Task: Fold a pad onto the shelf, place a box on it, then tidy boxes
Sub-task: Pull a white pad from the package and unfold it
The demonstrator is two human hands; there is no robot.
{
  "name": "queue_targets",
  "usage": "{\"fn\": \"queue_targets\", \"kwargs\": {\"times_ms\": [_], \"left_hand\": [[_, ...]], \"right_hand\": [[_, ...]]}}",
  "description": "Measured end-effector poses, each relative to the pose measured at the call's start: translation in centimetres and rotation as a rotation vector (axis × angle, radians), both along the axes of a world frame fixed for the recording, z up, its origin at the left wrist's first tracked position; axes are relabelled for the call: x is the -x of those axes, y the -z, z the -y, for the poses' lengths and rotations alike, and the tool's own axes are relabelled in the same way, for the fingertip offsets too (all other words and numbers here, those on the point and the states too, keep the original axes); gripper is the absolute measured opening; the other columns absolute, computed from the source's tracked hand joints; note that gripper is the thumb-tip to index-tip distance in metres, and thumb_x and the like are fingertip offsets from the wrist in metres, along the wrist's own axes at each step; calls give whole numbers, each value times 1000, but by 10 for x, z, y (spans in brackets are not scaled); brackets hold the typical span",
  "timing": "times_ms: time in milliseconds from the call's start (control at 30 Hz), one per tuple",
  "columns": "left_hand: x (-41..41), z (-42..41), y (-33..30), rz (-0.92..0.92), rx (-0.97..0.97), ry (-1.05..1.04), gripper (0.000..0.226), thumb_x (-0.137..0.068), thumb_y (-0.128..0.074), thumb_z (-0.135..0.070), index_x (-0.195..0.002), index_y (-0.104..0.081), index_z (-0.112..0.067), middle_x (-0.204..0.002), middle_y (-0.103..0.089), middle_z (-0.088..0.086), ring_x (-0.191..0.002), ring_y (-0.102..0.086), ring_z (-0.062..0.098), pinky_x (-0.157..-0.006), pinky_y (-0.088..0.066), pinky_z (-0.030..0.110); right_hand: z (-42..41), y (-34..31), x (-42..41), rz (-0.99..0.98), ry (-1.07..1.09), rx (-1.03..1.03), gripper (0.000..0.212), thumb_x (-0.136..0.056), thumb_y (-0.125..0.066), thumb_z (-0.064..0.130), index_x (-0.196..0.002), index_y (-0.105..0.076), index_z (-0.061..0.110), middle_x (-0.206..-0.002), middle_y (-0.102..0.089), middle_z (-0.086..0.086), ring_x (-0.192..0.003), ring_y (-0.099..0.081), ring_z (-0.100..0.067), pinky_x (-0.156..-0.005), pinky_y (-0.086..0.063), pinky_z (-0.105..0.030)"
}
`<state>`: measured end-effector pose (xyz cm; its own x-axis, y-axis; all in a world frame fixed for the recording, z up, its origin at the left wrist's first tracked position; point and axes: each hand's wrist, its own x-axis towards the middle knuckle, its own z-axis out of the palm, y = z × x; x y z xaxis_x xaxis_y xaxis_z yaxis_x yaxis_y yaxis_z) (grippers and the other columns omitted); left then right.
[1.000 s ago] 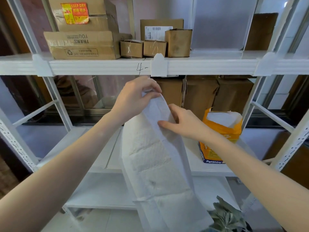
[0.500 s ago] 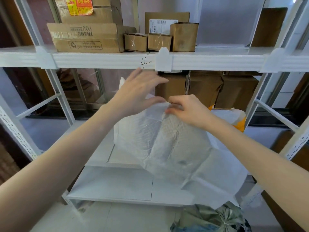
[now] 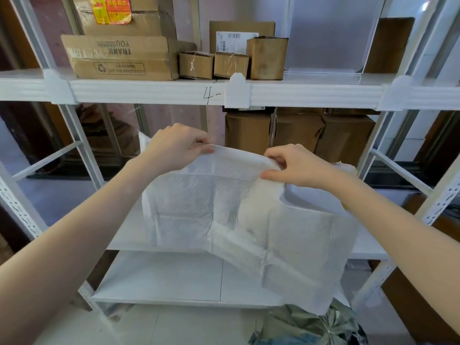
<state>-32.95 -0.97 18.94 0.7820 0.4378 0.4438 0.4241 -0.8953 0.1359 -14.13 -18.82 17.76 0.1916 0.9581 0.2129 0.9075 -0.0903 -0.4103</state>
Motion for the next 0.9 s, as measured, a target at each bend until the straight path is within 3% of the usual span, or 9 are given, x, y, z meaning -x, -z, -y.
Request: {"fn": "queue_targets", "kwargs": {"times_ms": [100,200,300,367,467,567,733,900], "left_hand": [[1,3,1,-39,35,23,17,-90,-52,-45,-83,-60,-32,-73,-57,-16,-81,-57,21,-67,-37,32],[-3,18,-3,-60,83,116,28,-84,-56,-55,-100,-64,-33,-93,-66,-20,-93,-61,5,-78,-44,27],[-17,43,-2,-111,100,227,45,-75,-58,-65,-109,-61,-35,-102,-68,-19,-93,-61,0,-79,-45,23],[-29,54,3,-108,149,256,45,-71,-64,-62,-104,-60,-31,-91,-68,-13,-85,-61,8,-74,-46,29],[-38,57,8,-22,287,293,35,-71,-75,-41,-97,-60,-23,-83,-66,-5,-80,-57,15,-72,-45,33],[-34,56,8,10,338,339,36,-72,-76,-32,-107,-66,-31,-87,-70,-7,-77,-57,7,-76,-45,29],[-26,50,9,39,312,333,31,-74,-76,-26,-104,-71,-32,-96,-74,-8,-88,-58,3,-76,-43,17],[-10,24,20,79,314,234,26,-78,-74,-26,-103,-69,-32,-93,-66,-24,-85,-55,-16,-73,-38,6]], "right_hand": [[1,-2,1,5,-1,9,17,-84,-64,27,-76,-58,14,-58,-40,2,-54,-36,-12,-52,-26,-21],[-2,-2,5,7,-31,-26,21,-86,-62,22,-75,-59,5,-62,-45,-10,-56,-36,-13,-54,-26,-24],[-7,-3,15,-1,-81,-75,14,-84,-63,19,-74,-63,10,-65,-56,-18,-57,-39,-12,-52,-26,-22],[-10,-3,19,-21,-95,-128,10,-81,-65,16,-72,-62,19,-60,-55,-11,-54,-36,-8,-51,-28,-21],[-10,-1,19,-14,-66,-197,7,-80,-66,17,-79,-61,21,-62,-55,6,-56,-44,-5,-53,-32,-17],[-7,5,12,34,-41,-212,18,-81,-68,28,-92,-61,15,-85,-59,3,-76,-52,-9,-68,-40,-22],[-1,11,7,81,4,-165,33,-85,-55,52,-103,-56,24,-103,-54,5,-99,-50,-11,-87,-45,-36],[9,9,-8,17,178,-49,51,-86,-50,54,-124,-42,21,-125,-42,-2,-122,-38,-18,-100,-38,-39]]}}
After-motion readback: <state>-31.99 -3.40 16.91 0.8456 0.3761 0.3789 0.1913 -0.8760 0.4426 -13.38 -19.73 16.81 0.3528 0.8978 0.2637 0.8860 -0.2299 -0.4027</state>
